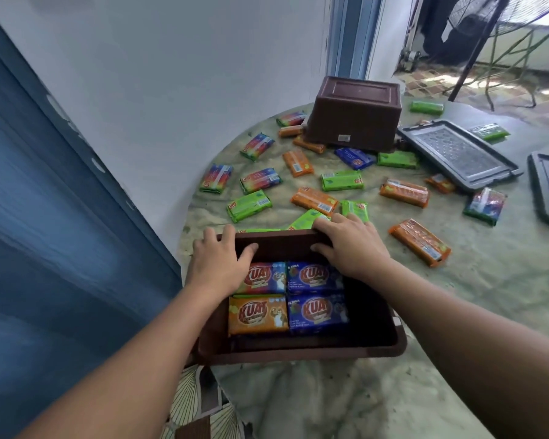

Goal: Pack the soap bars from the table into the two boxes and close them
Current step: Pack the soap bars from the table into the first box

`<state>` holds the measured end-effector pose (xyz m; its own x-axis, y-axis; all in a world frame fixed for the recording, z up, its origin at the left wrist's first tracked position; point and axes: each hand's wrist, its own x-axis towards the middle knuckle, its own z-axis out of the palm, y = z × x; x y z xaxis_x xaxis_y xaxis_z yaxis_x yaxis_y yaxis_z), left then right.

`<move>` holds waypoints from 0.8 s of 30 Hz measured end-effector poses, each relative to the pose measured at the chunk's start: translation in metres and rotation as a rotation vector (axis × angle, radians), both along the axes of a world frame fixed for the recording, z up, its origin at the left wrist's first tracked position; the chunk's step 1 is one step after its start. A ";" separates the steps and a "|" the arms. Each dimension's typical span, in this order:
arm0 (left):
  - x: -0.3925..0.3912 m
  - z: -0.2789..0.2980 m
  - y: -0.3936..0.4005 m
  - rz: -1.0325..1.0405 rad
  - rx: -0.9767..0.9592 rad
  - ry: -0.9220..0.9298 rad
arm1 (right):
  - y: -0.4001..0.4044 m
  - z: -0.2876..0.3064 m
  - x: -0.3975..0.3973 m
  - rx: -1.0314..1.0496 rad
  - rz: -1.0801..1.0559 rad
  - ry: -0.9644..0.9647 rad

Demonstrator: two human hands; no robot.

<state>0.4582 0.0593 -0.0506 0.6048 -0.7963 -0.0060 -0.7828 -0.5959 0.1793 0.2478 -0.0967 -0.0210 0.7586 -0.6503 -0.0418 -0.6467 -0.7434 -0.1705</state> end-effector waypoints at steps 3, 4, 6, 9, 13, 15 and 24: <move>-0.002 0.000 0.001 0.004 0.004 -0.028 | 0.000 0.001 0.000 0.004 -0.006 -0.004; -0.003 0.001 0.001 0.005 0.010 -0.039 | 0.000 0.000 0.000 0.005 -0.006 -0.007; -0.005 0.004 0.003 0.013 0.024 -0.074 | 0.000 -0.001 -0.001 0.011 -0.004 -0.008; -0.009 0.005 0.005 0.004 0.050 -0.202 | 0.001 -0.001 -0.002 0.014 -0.006 0.004; -0.014 0.006 0.006 -0.131 -0.072 -0.329 | 0.007 0.003 -0.002 0.006 -0.027 0.030; -0.014 0.007 0.005 -0.188 -0.191 -0.314 | 0.006 0.008 0.001 0.079 -0.045 0.016; 0.048 0.041 -0.075 -0.215 -0.105 0.205 | -0.051 0.024 0.062 0.355 -0.020 0.093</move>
<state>0.5060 -0.0156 -0.0098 0.4168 -0.9087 -0.0217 -0.8301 -0.3903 0.3982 0.3103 -0.1473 0.0035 0.7279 -0.5979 -0.3358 -0.6857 -0.6353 -0.3553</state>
